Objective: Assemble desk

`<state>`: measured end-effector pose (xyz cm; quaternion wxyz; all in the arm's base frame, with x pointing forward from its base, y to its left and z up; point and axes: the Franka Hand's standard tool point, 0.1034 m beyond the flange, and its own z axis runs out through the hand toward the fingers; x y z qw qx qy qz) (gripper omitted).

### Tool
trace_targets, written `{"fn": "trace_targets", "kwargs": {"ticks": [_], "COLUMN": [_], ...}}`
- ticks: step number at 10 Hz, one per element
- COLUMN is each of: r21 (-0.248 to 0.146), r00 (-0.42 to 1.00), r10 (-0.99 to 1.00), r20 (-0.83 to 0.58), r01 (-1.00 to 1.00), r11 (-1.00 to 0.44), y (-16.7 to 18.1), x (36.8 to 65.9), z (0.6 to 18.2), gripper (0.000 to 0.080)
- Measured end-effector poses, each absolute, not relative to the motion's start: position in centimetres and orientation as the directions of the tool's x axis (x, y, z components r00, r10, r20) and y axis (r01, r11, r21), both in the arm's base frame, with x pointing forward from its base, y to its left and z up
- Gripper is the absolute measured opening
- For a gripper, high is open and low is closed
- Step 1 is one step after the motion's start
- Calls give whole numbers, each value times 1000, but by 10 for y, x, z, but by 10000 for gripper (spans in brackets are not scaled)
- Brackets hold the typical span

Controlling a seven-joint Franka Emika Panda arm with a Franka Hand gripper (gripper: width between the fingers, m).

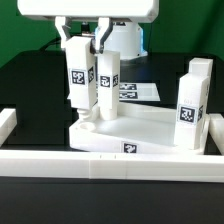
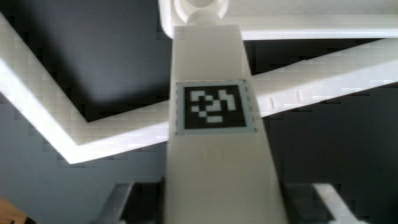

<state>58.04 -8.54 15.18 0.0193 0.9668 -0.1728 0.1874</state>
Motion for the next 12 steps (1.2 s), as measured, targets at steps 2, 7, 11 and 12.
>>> {"fn": "trace_targets", "kwargs": {"ticks": [2, 7, 11, 12], "r21": [-26, -17, 5, 7], "r00": [871, 879, 858, 862], "r10": [-325, -302, -281, -276], "r20": [368, 370, 431, 424], "r01": [-340, -318, -313, -308], "r11": [-940, -948, -950, -951], "y": [-84, -85, -85, -81], "x": [580, 577, 575, 572], "z": [151, 149, 147, 144], "gripper": [290, 290, 290, 290]}}
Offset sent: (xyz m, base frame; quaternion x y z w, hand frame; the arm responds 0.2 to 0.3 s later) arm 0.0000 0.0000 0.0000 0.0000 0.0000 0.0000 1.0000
